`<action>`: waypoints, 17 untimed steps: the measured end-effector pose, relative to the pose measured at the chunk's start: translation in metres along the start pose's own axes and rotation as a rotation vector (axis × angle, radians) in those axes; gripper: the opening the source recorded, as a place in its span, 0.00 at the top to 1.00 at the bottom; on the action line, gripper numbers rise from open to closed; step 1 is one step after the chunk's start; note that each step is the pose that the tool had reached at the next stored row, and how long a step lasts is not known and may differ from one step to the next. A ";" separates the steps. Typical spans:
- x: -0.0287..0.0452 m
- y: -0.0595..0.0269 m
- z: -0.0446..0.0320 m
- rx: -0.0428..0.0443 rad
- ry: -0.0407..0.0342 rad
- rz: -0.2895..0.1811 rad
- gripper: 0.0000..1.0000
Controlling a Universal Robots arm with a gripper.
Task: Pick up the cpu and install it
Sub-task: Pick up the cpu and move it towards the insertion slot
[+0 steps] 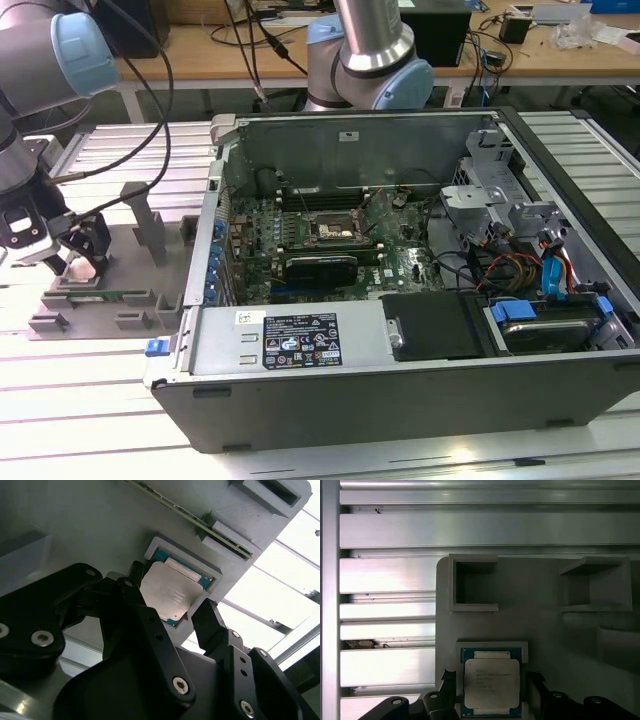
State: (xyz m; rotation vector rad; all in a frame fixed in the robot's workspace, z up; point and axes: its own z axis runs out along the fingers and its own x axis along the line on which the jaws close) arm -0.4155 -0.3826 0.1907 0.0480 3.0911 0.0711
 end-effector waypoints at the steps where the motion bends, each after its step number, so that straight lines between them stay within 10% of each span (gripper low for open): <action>1: 0.0001 0.0004 0.0008 0.0000 0.0000 0.000 0.34; 17: 0.0002 0.0011 0.0036 0.0012 -0.0002 0.000 0.42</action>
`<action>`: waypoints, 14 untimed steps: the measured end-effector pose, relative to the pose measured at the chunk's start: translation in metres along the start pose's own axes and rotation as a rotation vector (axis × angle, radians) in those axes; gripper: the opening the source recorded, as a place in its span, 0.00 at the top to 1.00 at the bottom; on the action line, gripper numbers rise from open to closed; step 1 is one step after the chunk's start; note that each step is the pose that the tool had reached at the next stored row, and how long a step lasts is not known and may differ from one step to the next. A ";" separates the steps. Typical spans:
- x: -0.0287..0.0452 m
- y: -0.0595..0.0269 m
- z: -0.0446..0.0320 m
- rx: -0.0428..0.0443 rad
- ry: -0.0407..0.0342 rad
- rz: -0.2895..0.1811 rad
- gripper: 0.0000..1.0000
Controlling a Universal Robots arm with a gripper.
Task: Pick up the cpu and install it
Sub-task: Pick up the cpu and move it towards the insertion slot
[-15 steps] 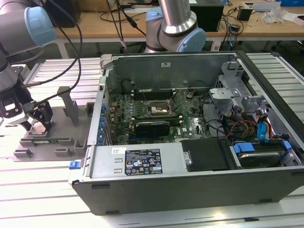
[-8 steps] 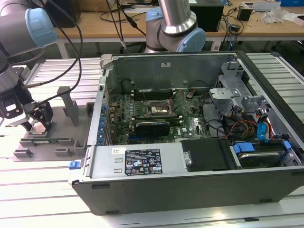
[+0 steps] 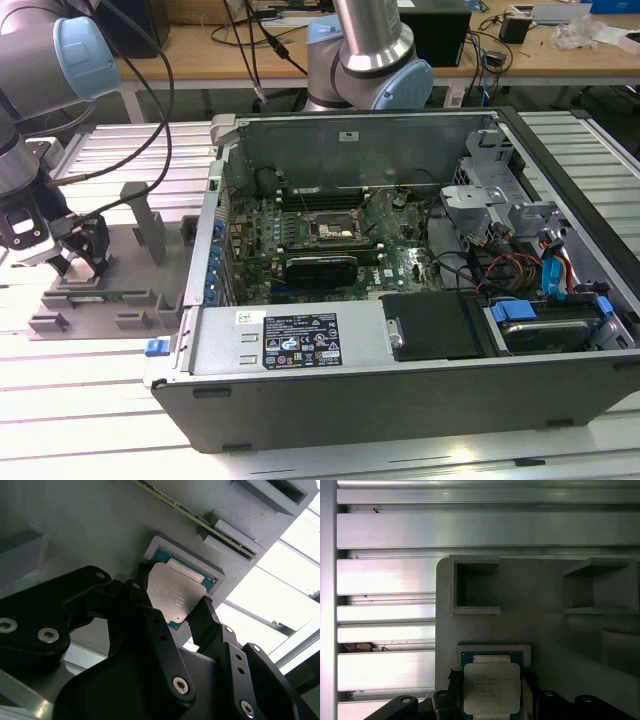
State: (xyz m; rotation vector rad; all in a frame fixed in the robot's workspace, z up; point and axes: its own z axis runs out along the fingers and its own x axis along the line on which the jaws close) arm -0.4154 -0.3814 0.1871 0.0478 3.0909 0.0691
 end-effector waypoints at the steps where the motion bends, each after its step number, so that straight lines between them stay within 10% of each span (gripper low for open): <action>1: 0.0000 0.0000 -0.0008 0.0003 0.0000 0.000 0.42; 14: -0.0002 0.0002 -0.0047 0.0007 0.0001 0.000 0.46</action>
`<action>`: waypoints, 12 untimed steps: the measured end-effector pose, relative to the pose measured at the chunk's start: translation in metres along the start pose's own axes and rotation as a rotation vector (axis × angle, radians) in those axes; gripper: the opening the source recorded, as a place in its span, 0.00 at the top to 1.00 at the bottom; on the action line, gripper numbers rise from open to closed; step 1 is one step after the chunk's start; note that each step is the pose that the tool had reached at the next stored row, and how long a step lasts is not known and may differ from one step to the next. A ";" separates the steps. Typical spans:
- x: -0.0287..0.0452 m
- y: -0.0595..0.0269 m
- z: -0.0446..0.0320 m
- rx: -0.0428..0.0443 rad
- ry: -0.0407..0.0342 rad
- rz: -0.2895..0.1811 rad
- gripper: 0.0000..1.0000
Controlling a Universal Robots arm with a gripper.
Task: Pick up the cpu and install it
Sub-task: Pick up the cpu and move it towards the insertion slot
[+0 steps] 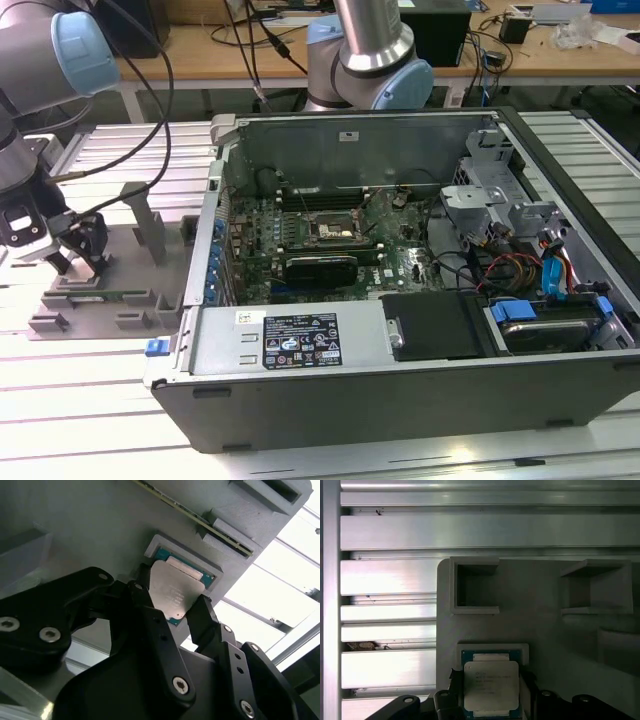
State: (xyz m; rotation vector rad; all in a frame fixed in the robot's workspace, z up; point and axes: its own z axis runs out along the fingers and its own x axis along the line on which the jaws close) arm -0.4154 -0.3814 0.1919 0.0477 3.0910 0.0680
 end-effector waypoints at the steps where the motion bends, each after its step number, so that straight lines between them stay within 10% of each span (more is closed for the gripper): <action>1: 0.0000 0.0000 -0.0001 -0.0001 0.0000 0.000 0.46; 12: 0.0002 -0.0002 0.0006 0.0002 0.0003 0.000 0.39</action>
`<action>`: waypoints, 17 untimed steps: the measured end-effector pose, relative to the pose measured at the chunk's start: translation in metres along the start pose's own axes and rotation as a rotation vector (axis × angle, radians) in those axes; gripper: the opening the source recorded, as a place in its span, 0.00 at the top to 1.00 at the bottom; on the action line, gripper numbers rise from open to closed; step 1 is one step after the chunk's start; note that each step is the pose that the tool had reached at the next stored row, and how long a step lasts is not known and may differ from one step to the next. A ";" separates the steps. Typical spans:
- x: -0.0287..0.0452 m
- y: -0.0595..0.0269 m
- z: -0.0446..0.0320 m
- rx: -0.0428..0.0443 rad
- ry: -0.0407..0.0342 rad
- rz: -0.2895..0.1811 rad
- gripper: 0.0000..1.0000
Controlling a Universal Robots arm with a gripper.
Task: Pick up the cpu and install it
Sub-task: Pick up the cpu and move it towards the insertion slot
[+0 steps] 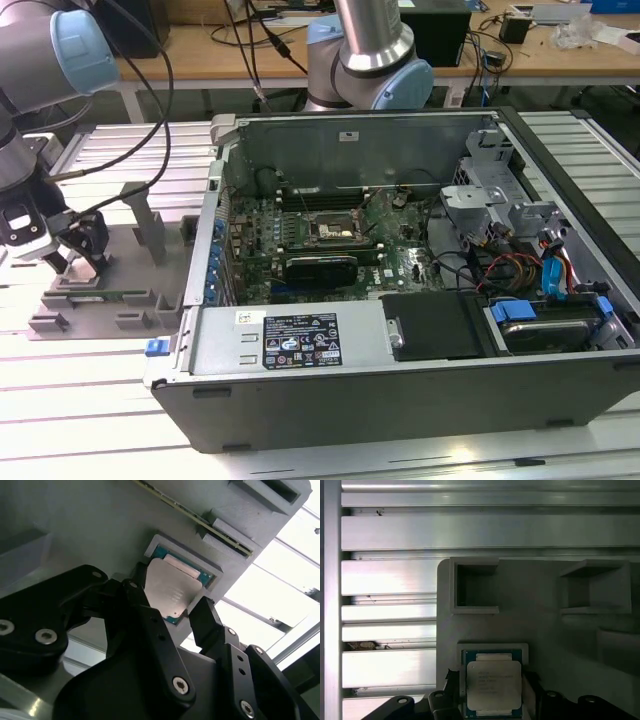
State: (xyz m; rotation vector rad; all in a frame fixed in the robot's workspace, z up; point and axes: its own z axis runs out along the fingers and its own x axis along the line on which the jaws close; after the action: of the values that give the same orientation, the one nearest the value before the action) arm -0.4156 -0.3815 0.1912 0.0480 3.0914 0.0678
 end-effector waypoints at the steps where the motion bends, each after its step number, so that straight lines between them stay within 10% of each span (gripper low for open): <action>1: 0.0000 -0.0001 0.0011 -0.0001 -0.0002 0.000 0.39; 17: 0.0001 -0.0002 0.0039 -0.0001 -0.0002 0.000 0.45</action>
State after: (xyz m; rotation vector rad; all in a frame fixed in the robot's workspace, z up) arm -0.4154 -0.3816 0.1873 0.0477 3.0912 0.0679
